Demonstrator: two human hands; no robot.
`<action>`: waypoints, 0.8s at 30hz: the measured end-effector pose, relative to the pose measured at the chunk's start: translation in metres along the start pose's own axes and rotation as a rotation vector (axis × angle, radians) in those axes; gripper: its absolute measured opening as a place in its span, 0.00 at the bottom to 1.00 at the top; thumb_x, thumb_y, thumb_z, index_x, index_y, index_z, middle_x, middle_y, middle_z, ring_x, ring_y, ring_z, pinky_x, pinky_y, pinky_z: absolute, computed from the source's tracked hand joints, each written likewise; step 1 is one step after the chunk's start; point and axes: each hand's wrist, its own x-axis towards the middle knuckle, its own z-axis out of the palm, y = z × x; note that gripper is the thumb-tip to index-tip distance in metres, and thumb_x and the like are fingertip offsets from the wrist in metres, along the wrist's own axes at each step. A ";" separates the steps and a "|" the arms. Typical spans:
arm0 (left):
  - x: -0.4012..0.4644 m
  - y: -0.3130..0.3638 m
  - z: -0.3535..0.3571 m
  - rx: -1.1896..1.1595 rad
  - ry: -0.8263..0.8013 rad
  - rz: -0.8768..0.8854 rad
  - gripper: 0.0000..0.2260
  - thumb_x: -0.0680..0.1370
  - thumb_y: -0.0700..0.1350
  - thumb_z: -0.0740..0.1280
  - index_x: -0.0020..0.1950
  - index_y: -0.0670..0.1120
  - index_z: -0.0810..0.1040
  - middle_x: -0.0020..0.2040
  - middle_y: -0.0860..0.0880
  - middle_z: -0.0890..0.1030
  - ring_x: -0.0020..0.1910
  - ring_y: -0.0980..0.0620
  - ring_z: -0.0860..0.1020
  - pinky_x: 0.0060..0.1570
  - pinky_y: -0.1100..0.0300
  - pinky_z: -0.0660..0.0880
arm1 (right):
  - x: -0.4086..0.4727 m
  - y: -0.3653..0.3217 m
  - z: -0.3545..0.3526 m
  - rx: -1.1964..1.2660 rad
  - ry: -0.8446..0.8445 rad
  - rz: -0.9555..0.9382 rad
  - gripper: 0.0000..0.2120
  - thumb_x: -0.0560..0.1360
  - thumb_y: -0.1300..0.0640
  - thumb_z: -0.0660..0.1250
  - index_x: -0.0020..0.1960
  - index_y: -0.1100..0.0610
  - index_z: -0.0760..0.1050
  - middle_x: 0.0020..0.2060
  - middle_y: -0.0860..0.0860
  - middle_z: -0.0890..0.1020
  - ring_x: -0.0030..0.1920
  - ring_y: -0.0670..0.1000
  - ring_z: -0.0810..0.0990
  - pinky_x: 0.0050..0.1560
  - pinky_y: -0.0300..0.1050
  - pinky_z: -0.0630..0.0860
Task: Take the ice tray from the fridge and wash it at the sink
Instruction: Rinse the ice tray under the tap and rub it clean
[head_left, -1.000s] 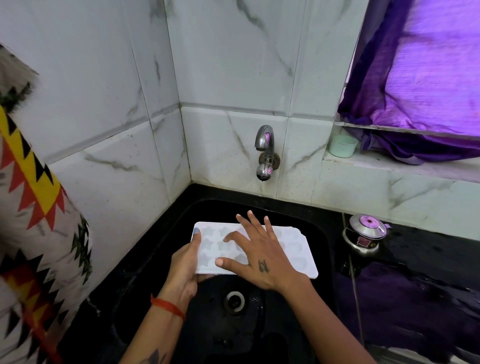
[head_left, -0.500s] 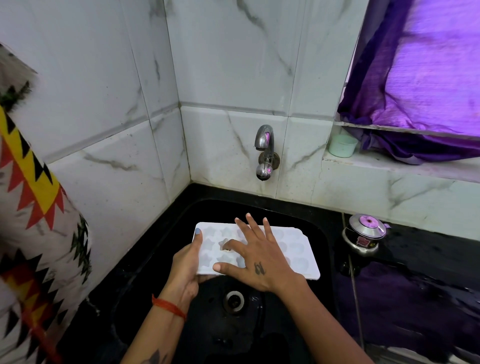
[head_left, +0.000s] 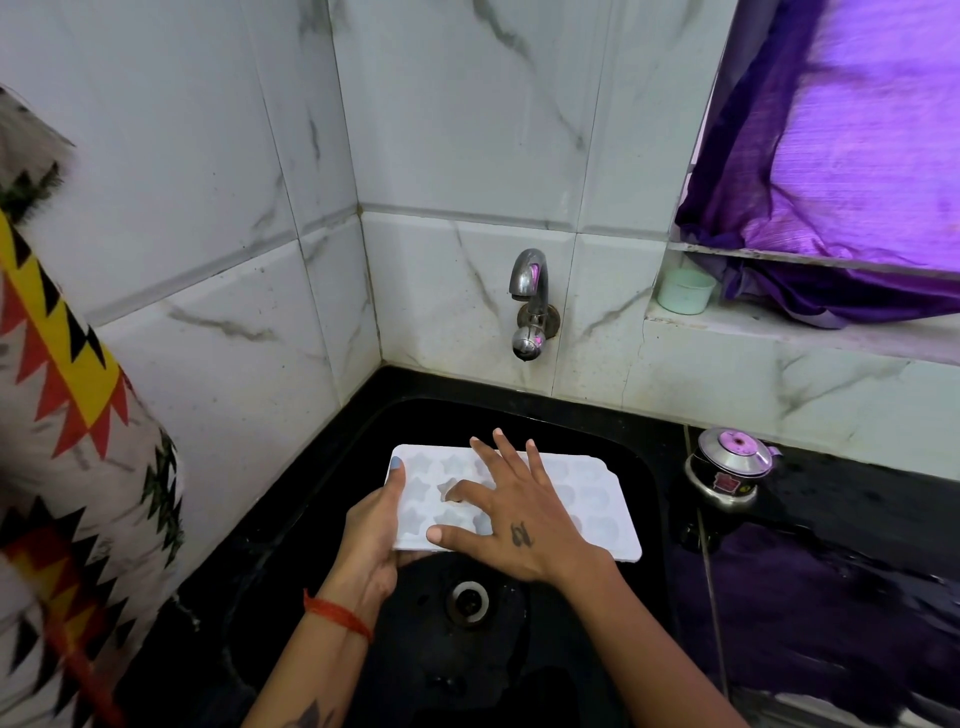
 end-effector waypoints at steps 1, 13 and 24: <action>0.000 0.000 0.000 0.002 -0.001 0.001 0.20 0.78 0.58 0.62 0.51 0.42 0.80 0.44 0.42 0.85 0.41 0.43 0.83 0.32 0.56 0.79 | 0.000 0.000 0.000 -0.008 0.004 0.000 0.33 0.66 0.24 0.47 0.63 0.39 0.71 0.77 0.49 0.51 0.76 0.48 0.37 0.73 0.54 0.31; 0.002 -0.002 0.000 0.004 0.000 -0.001 0.20 0.77 0.59 0.62 0.52 0.42 0.80 0.43 0.42 0.85 0.41 0.43 0.84 0.33 0.55 0.79 | -0.002 -0.003 -0.001 -0.061 0.017 0.013 0.38 0.64 0.23 0.41 0.64 0.38 0.69 0.77 0.50 0.50 0.76 0.50 0.37 0.73 0.56 0.32; 0.001 -0.002 0.000 0.001 -0.001 0.003 0.19 0.77 0.58 0.62 0.49 0.43 0.80 0.42 0.43 0.85 0.38 0.45 0.84 0.31 0.56 0.79 | -0.001 0.000 -0.001 0.015 -0.009 0.013 0.36 0.64 0.22 0.47 0.63 0.39 0.71 0.77 0.49 0.50 0.76 0.48 0.36 0.73 0.55 0.31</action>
